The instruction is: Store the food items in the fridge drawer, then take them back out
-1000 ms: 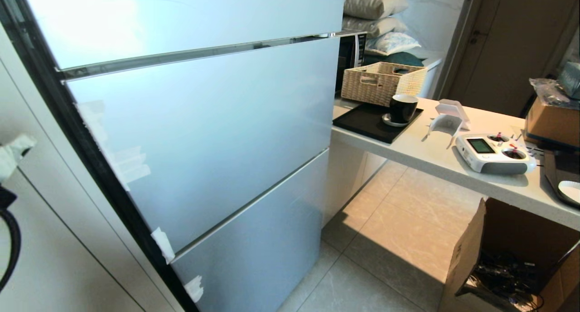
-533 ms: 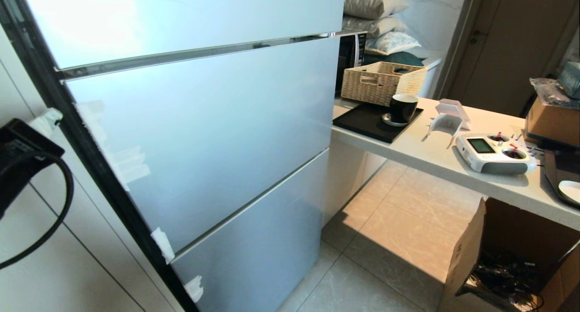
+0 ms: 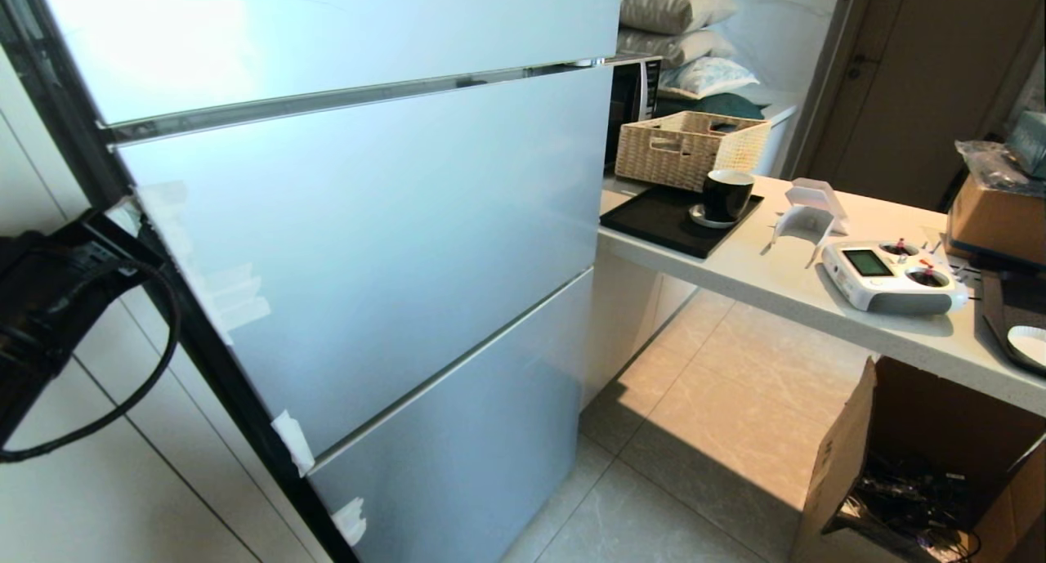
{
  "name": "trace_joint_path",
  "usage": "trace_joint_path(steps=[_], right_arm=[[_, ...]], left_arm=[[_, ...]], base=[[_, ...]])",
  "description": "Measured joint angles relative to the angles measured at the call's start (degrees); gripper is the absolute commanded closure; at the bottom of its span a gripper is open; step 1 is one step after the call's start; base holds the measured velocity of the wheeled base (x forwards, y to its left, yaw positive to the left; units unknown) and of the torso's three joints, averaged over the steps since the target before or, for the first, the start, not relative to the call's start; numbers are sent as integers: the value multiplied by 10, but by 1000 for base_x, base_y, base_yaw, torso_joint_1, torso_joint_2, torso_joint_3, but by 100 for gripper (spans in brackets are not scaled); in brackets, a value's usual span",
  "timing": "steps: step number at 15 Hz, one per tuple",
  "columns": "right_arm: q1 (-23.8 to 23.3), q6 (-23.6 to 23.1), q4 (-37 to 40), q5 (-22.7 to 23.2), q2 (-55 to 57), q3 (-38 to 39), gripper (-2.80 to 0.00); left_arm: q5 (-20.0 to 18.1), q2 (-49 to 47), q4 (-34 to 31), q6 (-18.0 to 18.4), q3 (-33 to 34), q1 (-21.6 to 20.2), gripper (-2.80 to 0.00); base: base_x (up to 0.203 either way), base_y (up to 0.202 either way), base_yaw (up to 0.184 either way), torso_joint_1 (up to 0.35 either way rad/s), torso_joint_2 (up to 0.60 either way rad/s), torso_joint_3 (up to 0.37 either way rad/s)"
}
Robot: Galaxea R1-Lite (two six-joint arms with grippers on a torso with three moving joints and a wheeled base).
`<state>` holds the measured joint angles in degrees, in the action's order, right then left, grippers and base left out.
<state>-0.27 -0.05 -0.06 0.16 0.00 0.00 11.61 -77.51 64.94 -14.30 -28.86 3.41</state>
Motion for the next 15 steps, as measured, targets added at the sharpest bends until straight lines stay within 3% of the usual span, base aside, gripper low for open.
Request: trace_joint_path(steps=[3,11,15], right_arm=[[0,0,0,0,0,0,0],[0,0,0,0,0,0,0],[0,0,0,0,0,0,0]], left_arm=[[-10,5,0,1,9,24,0],[-122,46,-1,11,67,60,0],[-139,59,-2,10,79,83,0]], base=[[0,0,0,0,0,0],[0,0,0,0,0,0],[0,0,0,0,0,0]])
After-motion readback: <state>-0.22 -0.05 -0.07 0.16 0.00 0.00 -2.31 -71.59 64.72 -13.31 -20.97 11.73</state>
